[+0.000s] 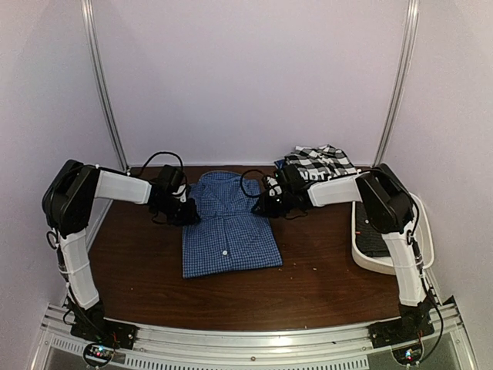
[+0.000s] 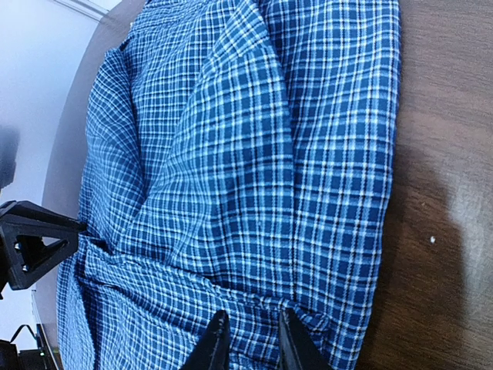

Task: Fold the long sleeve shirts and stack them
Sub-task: Smooth out the 2/3-rectangle-folded shirt at the center of the board.

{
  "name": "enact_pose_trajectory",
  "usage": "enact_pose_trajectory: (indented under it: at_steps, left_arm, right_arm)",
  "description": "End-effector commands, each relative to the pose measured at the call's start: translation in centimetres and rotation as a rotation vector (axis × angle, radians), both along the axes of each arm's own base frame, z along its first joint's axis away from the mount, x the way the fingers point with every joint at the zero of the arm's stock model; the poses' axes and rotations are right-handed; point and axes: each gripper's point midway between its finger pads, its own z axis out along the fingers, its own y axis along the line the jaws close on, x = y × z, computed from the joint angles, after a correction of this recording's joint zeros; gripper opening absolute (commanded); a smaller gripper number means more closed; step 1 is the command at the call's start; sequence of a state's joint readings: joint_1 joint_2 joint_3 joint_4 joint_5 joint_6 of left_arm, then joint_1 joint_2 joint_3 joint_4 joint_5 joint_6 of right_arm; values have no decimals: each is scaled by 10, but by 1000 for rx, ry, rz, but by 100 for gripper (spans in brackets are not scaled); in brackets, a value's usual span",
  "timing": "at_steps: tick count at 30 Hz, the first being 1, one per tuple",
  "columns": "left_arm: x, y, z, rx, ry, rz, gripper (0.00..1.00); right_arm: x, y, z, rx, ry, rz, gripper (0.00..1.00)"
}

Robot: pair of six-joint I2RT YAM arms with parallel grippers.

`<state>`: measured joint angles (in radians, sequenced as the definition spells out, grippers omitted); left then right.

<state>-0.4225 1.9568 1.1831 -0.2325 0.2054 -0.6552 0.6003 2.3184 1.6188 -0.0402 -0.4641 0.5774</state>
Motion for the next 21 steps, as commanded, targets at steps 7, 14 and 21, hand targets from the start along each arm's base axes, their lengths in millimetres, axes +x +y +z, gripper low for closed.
enact_pose_trajectory:
  at_steps: [7,14,21]
  left_arm:
    - [20,16,12,40,-57,66,23]
    - [35,33,56,60,-144,101,25]
    - [-4,28,67,-18,-96,48,26]
  right_arm:
    - [2,-7,0,-53,-1,-44,24]
    - [4,-22,48,-107,-102,-63,34]
    - [-29,-46,78,-118,-137,-52,38]
